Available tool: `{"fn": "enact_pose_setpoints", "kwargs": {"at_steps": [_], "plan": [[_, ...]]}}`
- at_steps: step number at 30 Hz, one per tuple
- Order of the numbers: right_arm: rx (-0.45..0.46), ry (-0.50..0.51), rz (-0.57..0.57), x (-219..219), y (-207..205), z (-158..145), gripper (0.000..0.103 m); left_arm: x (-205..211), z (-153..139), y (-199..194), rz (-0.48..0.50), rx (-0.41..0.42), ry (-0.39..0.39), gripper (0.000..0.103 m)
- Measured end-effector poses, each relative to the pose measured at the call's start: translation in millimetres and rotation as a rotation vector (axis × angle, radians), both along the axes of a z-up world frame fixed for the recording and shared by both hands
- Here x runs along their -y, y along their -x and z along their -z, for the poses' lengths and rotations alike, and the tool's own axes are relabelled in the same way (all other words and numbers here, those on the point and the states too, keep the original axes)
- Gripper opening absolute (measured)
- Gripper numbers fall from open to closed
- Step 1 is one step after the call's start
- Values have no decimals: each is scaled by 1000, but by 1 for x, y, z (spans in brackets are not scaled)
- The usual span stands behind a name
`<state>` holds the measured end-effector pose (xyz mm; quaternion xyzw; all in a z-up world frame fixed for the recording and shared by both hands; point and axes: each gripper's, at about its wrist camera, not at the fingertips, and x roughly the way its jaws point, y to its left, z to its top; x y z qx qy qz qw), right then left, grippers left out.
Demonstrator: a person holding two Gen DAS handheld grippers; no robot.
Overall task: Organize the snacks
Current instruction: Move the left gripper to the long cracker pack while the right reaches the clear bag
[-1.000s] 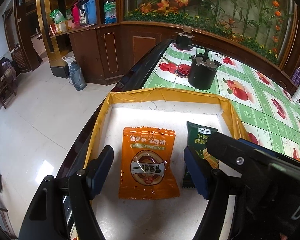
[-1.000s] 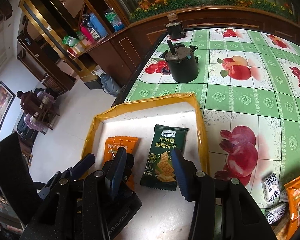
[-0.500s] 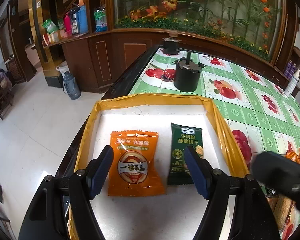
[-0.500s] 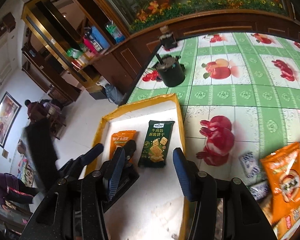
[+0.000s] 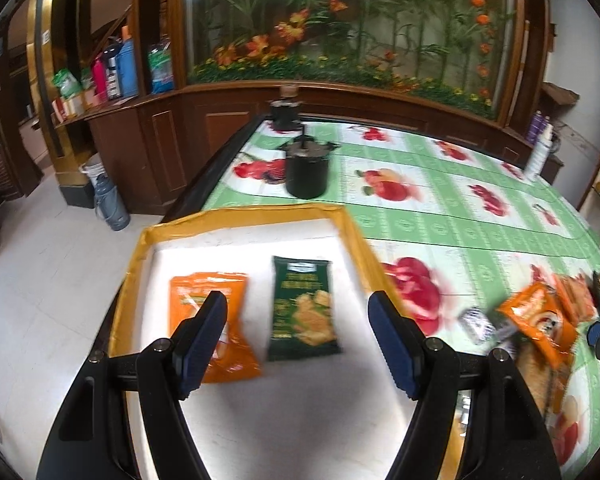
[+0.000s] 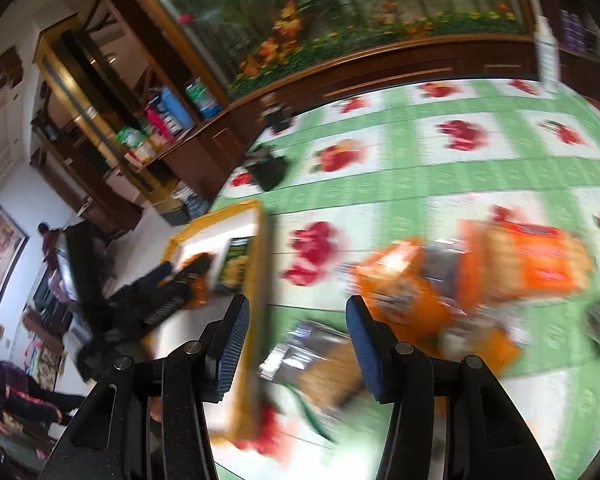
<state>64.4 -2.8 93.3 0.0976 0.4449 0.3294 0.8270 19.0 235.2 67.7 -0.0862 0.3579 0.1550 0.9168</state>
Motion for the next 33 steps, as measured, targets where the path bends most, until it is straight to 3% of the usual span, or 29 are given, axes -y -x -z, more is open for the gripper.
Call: {"fn": "enact_pose_setpoints", "kwargs": {"at_steps": [5, 11, 15, 21, 25, 26, 28, 33], "plan": [[-12, -3, 78, 61, 2, 6, 54, 36, -2, 1, 124, -24, 49, 72], [-30, -1, 145, 116, 8, 19, 54, 104, 5, 2, 359, -96, 82, 72], [-45, -6, 184, 144, 12, 27, 54, 149, 10, 1, 436, -139, -35, 86], [-54, -34, 253, 187, 13, 34, 54, 183, 29, -15, 428, -216, -160, 86], [-52, -48, 308, 211, 8, 32, 54, 192, 42, -24, 402, -245, -197, 85], [-43, -47, 323, 217, 5, 30, 54, 194, 45, -25, 393, -255, -202, 84], [-26, -24, 349, 223, -3, 27, 58, 199, 49, -25, 394, -258, -199, 64], [-7, 71, 407, 231, -36, 29, 59, 210, 46, -12, 377, -243, -225, 51]]}}
